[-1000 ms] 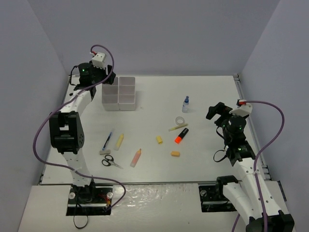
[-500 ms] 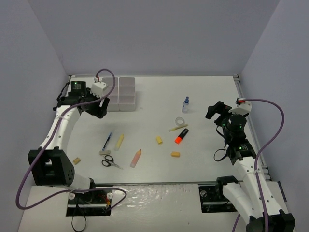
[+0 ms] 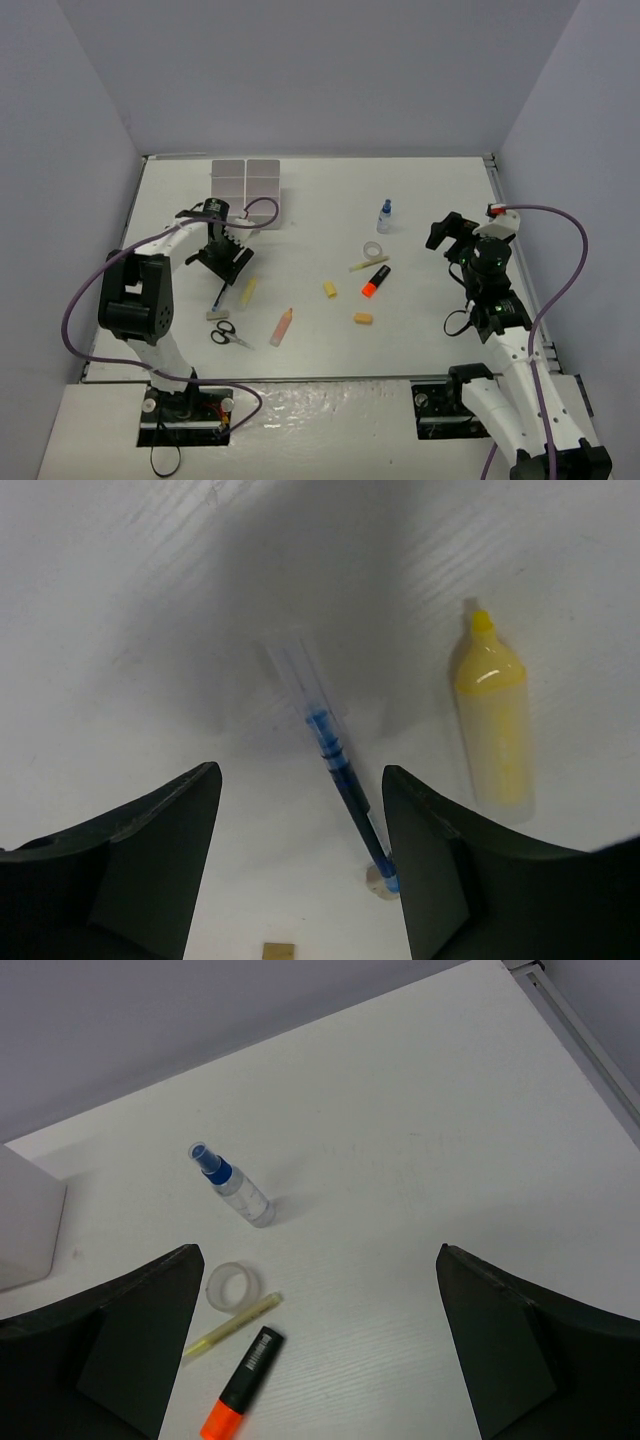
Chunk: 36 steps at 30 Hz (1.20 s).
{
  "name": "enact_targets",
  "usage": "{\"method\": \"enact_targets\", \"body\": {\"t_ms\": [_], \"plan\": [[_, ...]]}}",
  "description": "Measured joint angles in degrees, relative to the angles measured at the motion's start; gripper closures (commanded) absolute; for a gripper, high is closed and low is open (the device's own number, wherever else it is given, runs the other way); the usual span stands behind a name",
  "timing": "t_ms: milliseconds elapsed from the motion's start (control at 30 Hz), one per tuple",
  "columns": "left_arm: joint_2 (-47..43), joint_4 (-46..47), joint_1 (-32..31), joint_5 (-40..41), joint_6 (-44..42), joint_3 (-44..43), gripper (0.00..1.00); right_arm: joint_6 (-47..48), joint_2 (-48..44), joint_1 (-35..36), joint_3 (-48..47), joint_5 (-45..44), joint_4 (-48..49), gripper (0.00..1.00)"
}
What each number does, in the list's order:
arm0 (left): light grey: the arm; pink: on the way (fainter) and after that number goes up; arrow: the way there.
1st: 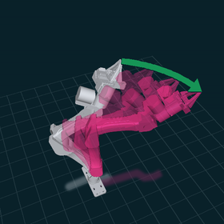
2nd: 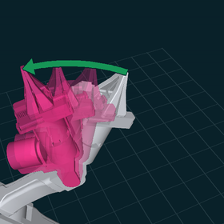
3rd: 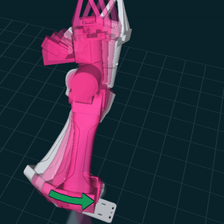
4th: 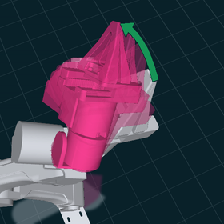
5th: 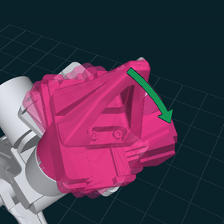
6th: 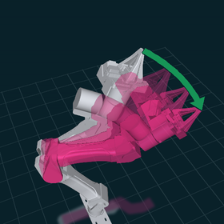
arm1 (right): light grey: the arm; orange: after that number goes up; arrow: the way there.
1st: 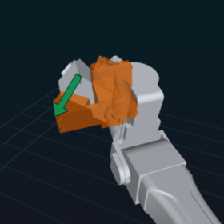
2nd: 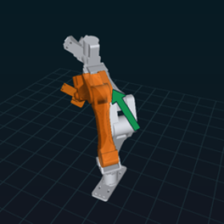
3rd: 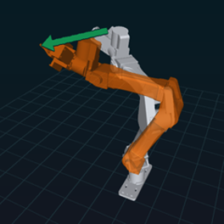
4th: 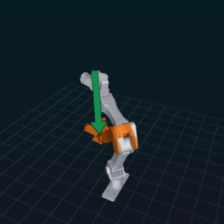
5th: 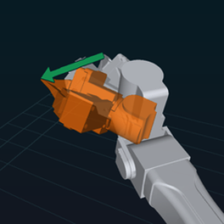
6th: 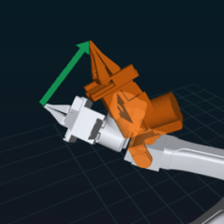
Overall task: Sort the stationery into containers
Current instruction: Pick up the pen from the center of the board, then place the pen in the storage box.
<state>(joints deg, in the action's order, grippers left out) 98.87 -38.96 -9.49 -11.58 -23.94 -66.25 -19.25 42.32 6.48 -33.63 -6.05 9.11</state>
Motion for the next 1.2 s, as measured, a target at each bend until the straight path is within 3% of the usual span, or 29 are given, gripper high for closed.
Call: {"method": "enact_targets", "body": {"t_ms": [133,200,367,600,900,1067,1200], "plan": [[2.95,1.16,0.19,0.61,0.35,-0.34,0.43,0.97,-1.43,0.0,0.0,-0.88,-0.55,0.0],[3.88,1.17,0.19,0.54,0.43,-0.38,0.51,1.31,-1.64,0.0,0.0,-1.34,-0.69,0.0],[4.09,1.48,0.19,0.55,0.64,-0.43,1.0,1.55,-1.54,0.0,0.09,-1.97,-0.96,0.0],[4.15,-0.48,0.4,-0.36,2.16,-2.31,1.0,1.54,-0.96,0.0,0.09,-2.54,-1.28,0.0],[-0.49,-6.11,2.12,-7.2,7.83,-16.51,1.0,1.41,-0.76,0.0,0.09,-2.77,-1.23,0.0],[-9.69,9.96,6.76,-9.35,17.87,-21.07,1.0,1.36,1.3,0.0,0.07,-2.73,-1.19,0.0],[-7.85,23.18,8.82,-6.53,26.22,-28.49,1.0,1.36,2.32,0.0,0.07,-2.72,-1.19,0.0]]}}
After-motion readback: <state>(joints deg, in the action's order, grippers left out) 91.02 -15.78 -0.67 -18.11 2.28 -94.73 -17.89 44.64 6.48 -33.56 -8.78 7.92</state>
